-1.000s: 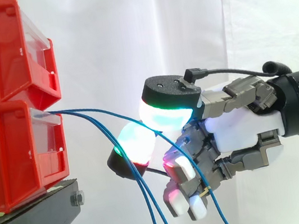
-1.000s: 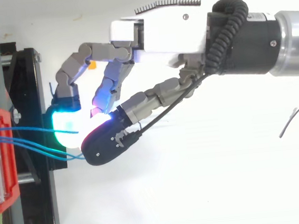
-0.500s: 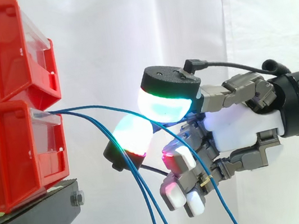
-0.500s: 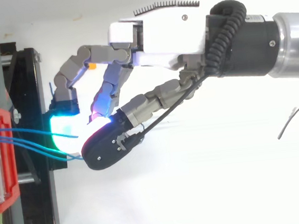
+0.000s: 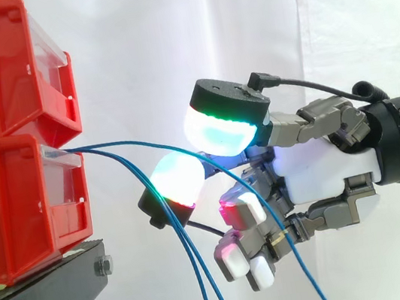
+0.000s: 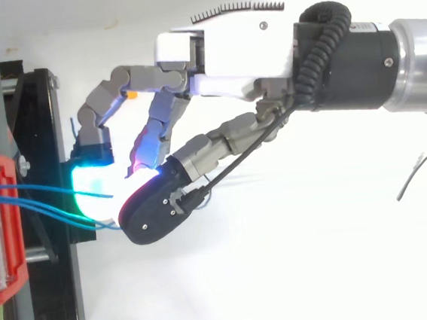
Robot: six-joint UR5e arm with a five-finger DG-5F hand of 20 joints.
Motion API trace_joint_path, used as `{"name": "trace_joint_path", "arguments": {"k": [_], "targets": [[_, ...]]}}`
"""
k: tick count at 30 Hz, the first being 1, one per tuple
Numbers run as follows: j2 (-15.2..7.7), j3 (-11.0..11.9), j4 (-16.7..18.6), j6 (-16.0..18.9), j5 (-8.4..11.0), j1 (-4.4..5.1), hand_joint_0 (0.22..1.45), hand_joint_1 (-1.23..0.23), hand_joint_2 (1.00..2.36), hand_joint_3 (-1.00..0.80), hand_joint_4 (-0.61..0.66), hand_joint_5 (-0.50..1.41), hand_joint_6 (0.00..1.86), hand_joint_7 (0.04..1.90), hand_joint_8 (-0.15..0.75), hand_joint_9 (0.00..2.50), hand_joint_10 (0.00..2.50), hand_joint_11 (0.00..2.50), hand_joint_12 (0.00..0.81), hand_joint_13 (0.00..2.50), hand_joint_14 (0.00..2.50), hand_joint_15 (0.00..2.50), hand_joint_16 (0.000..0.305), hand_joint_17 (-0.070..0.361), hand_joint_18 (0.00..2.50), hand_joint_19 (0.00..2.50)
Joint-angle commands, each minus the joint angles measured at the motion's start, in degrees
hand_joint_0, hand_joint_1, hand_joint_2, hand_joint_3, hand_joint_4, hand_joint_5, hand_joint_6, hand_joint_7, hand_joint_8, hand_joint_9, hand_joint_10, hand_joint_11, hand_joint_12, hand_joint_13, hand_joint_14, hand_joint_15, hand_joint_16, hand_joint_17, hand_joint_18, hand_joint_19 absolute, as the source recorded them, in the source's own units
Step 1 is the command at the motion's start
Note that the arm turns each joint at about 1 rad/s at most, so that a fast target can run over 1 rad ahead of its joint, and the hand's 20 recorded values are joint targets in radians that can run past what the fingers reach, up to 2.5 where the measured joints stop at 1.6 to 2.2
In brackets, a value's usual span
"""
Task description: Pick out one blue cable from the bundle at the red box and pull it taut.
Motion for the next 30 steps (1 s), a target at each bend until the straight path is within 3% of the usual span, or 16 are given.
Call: {"name": "trace_joint_path", "arguments": {"k": [1,8,22,30], "targets": [[0.0,0.0,0.0,0.0,0.00,0.03,0.53,-0.63,1.00,-0.50,0.01,-0.12,0.90,0.87,0.248,1.25,0.03,0.73,0.362,1.02,0.02,0.55,0.055,0.123,0.82,0.73],[0.0,0.0,-0.1,0.0,-0.09,0.03,0.59,-0.67,1.01,-0.39,-0.01,-0.10,0.91,0.92,0.249,1.31,0.03,0.76,0.351,1.06,0.02,0.56,0.052,0.116,0.84,0.75],[0.0,0.0,-0.1,0.1,-1.49,0.03,0.59,-0.77,1.02,-0.20,-0.04,-0.07,0.91,0.97,0.256,1.39,0.03,0.77,0.352,1.12,0.02,0.59,0.051,0.114,0.88,0.75],[0.0,0.0,-0.5,1.0,-2.02,-0.06,0.58,-0.82,1.03,-0.04,-0.12,-0.04,0.92,0.99,0.247,1.49,0.03,0.78,0.347,1.19,0.03,0.65,0.051,0.115,0.92,0.75]]}}
